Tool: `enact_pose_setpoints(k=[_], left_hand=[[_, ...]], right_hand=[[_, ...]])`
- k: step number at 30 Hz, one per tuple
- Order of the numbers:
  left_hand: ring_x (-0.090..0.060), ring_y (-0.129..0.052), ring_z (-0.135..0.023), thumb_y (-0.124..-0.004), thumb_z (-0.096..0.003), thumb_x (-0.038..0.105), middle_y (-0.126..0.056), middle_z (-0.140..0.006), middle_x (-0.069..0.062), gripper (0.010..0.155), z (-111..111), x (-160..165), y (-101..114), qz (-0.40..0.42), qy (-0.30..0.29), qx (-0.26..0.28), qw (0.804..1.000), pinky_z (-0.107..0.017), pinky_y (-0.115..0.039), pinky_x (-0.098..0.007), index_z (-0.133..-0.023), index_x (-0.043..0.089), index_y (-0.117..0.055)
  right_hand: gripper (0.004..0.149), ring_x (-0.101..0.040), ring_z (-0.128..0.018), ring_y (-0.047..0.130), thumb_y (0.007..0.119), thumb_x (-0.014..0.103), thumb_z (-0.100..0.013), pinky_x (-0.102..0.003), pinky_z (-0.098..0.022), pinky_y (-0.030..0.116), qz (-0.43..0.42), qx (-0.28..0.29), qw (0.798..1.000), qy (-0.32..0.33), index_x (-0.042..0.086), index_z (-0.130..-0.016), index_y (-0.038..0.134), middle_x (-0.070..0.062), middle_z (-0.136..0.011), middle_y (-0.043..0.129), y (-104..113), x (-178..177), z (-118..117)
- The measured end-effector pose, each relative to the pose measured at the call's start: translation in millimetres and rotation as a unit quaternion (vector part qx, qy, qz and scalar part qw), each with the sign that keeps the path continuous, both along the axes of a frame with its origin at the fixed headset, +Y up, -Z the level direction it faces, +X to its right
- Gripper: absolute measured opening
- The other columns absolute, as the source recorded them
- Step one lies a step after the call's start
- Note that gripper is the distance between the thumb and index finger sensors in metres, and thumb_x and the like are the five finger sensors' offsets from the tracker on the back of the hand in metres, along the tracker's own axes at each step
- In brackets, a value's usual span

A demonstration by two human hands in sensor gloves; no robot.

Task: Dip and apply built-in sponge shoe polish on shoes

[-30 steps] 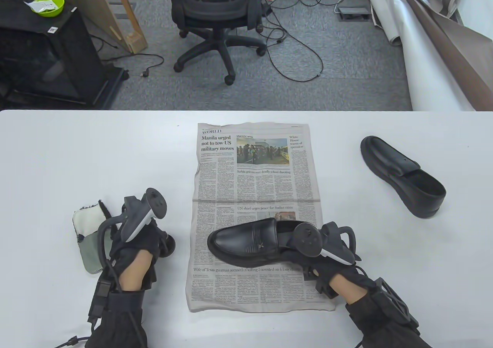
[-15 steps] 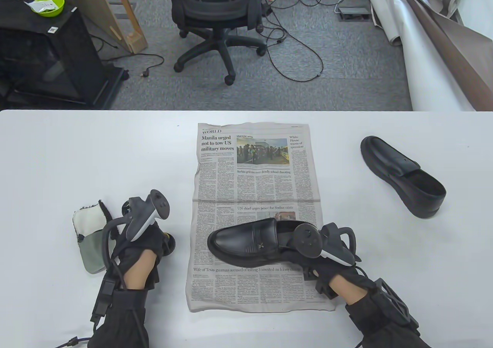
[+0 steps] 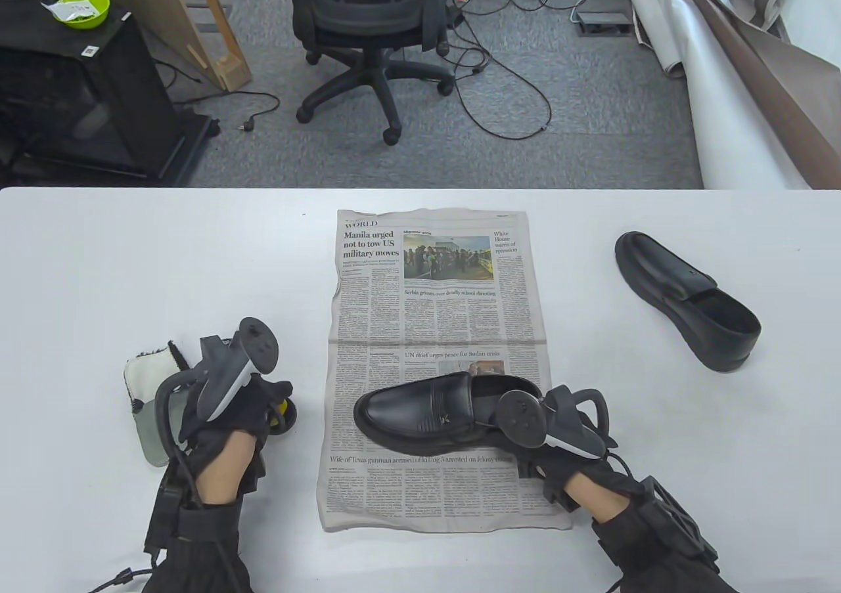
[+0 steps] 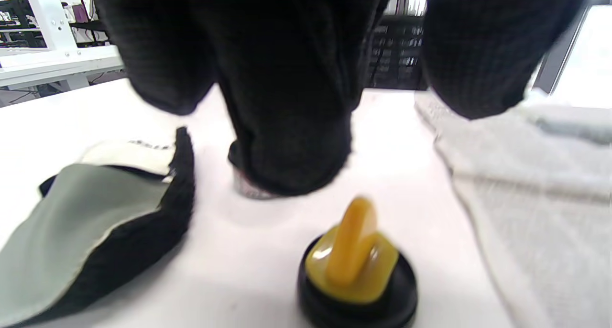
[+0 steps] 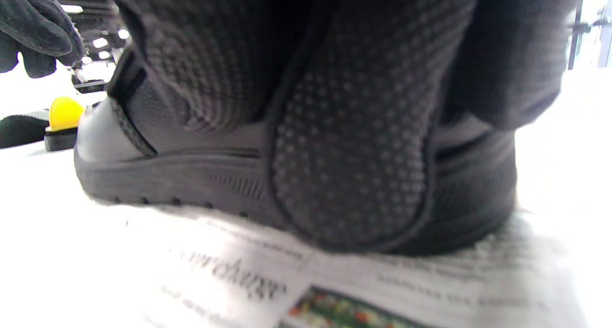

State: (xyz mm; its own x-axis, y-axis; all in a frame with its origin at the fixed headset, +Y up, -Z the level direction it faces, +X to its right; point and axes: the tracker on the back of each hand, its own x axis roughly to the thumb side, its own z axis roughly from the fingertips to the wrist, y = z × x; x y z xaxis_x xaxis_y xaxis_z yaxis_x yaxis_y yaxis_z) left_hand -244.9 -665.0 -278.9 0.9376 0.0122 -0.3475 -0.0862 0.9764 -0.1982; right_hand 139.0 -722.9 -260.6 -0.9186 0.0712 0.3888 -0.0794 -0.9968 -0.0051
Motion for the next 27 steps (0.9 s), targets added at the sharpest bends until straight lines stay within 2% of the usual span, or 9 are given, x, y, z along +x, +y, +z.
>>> enact_pose_setpoints(k=[2,5,10,12,16,20,27], left_hand=[[-0.013,-0.110,-0.049,-0.091,-0.0381,0.059,-0.101,-0.079,-0.006,0.069,2.8,3.9,5.8,0.000,-0.007,0.035,0.999,-0.059,-0.083,-0.045,-0.093,0.020,-0.078],[-0.016,-0.108,-0.056,-0.089,-0.0396,0.059,-0.096,-0.086,-0.007,0.069,5.0,9.5,11.7,-0.008,-0.014,0.076,0.997,-0.062,-0.080,-0.048,-0.095,0.021,-0.075],[-0.024,-0.099,-0.074,-0.086,-0.0406,0.060,-0.079,-0.102,-0.011,0.076,6.7,11.5,11.4,-0.003,-0.022,0.082,0.996,-0.068,-0.072,-0.054,-0.103,0.022,-0.064],[-0.027,-0.094,-0.080,-0.086,-0.0408,0.060,-0.073,-0.106,-0.012,0.079,6.4,11.5,10.6,-0.005,-0.023,0.085,0.996,-0.070,-0.069,-0.055,-0.105,0.022,-0.060],[-0.030,-0.088,-0.087,-0.083,-0.0415,0.061,-0.068,-0.108,-0.012,0.082,3.6,12.7,2.9,-0.005,-0.025,0.059,0.998,-0.072,-0.066,-0.057,-0.107,0.022,-0.054],[-0.032,-0.084,-0.091,-0.081,-0.0419,0.062,-0.061,-0.111,-0.012,0.087,1.0,14.2,-2.2,-0.011,-0.028,0.047,0.998,-0.073,-0.064,-0.058,-0.109,0.020,-0.045],[-0.033,-0.081,-0.093,-0.080,-0.0428,0.062,-0.058,-0.113,-0.013,0.088,-0.6,7.8,-1.8,-0.001,-0.025,0.048,0.999,-0.074,-0.063,-0.059,-0.110,0.019,-0.041]], right_hand=[[0.043,-0.003,-0.019,0.116,0.091,0.048,-0.030,-0.033,-0.034,0.096,0.016,0.017,1.000,-0.009,0.026,-0.066,0.101,0.001,-0.054,0.104,14.1,7.2,0.1],[0.043,-0.004,-0.021,0.118,0.092,0.048,-0.030,-0.033,-0.036,0.096,-0.012,0.050,0.997,-0.054,0.027,-0.066,0.101,0.001,-0.055,0.105,35.5,35.0,-2.6],[0.043,-0.002,-0.013,0.117,0.091,0.048,-0.032,-0.033,-0.029,0.097,-0.092,0.096,0.978,-0.162,0.023,-0.066,0.102,-0.001,-0.050,0.107,59.3,95.2,-7.9],[0.044,-0.002,-0.009,0.116,0.090,0.047,-0.033,-0.033,-0.025,0.097,-0.094,0.117,0.961,-0.231,0.020,-0.066,0.102,-0.003,-0.048,0.107,62.7,122.6,-9.9],[0.044,-0.001,-0.004,0.115,0.090,0.046,-0.034,-0.032,-0.020,0.097,-0.052,0.127,0.943,-0.302,0.017,-0.065,0.102,-0.004,-0.045,0.108,50.4,148.9,-17.3],[0.046,-0.002,-0.008,0.116,0.086,0.044,-0.036,-0.032,-0.022,0.098,-0.041,0.066,0.931,-0.356,0.014,-0.068,0.101,-0.007,-0.047,0.107,26.2,166.8,-30.8],[0.048,-0.002,-0.011,0.118,0.082,0.041,-0.039,-0.032,-0.023,0.100,-0.021,0.027,0.925,-0.378,0.010,-0.070,0.099,-0.010,-0.048,0.107,2.4,160.6,-44.7]])
